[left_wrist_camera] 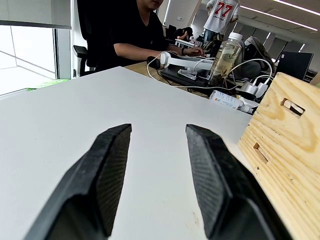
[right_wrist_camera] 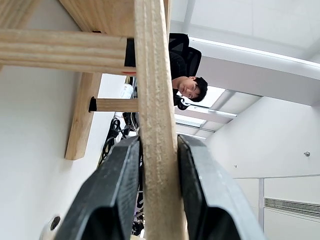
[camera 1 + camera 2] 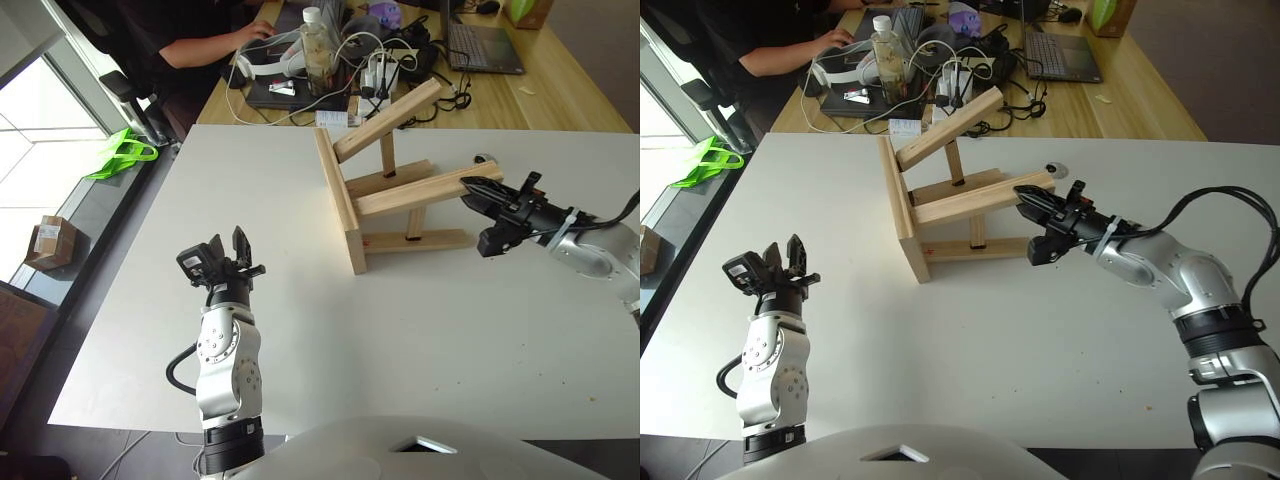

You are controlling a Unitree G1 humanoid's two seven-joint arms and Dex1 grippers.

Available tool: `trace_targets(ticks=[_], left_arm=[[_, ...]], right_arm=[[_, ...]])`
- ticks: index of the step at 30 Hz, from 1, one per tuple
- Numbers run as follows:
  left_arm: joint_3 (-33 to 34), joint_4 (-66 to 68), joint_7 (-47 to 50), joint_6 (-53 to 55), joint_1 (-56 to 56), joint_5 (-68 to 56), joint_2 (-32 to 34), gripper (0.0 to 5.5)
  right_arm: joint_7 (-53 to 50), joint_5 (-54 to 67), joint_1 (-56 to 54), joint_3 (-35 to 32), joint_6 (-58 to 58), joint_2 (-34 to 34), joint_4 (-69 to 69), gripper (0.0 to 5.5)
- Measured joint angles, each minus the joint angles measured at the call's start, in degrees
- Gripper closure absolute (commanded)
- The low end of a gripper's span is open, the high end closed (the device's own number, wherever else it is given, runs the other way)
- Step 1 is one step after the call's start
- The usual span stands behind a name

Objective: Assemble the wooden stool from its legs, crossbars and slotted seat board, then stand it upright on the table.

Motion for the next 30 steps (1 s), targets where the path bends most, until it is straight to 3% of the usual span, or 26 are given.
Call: trace_targets(ticks=[1,3,12,20,30], left_arm=[[0.0,0.0,0.0,0.0,0.0,0.0,0.0,3.47],[0.0,0.0,0.0,0.0,0.0,0.0,0.0,3.47],[-0.1,0.0,0.0,0.0,-0.1,0.0,0.0,3.47],[-0.1,0.0,0.0,0.0,-0.1,0.0,0.0,3.47],[-0.5,0.0,-0.1,0.1,-0.5,0.0,0.0,3.47]], right_arm=[[-1.1,-0.6,0.0,0.0,-0.4,0.0,0.6,4.46],[-2.3,-1.3,-0.1,0.0,-1.2,0.0,1.1,3.87],[-2.6,0.5,0.8,0.3,-2.8,1.2,0.3,2.35],[3.2,3.9,7.0,0.5,2.9,7.9,-10.4,1.09],[5.5,-4.0,6.5,4.8,13.5,18.5,-13.8,1.05]])
